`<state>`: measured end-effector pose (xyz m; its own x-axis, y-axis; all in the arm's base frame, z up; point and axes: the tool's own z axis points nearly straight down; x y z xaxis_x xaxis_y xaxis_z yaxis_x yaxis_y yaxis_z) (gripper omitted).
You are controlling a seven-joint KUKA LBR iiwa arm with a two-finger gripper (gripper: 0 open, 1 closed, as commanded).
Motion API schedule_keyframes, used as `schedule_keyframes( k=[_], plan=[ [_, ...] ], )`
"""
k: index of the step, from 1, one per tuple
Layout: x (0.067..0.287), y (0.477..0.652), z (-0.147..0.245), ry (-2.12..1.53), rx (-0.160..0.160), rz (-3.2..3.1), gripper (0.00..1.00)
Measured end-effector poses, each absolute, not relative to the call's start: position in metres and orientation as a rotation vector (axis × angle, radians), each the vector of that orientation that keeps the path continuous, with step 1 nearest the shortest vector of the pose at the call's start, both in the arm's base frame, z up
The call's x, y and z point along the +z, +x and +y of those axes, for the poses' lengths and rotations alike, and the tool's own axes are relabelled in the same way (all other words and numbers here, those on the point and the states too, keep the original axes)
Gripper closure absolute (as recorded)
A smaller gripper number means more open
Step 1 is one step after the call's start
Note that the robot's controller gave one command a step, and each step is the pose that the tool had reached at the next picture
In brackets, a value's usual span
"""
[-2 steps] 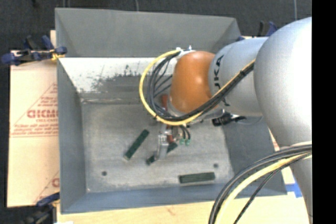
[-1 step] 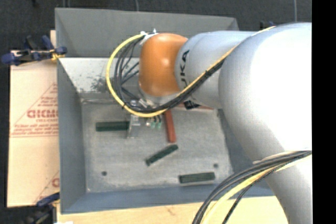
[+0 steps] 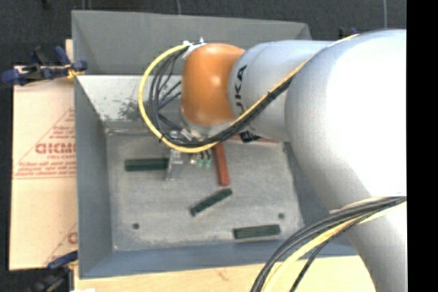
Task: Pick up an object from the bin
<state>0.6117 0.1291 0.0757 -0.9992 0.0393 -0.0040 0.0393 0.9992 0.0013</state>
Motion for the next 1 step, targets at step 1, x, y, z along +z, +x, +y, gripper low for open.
schedule_keyframes(
  k=[1],
  plan=[
    [0.2078, 0.6040, 0.1642, 0.032, 0.003, 3.137, 1.00]
  ],
)
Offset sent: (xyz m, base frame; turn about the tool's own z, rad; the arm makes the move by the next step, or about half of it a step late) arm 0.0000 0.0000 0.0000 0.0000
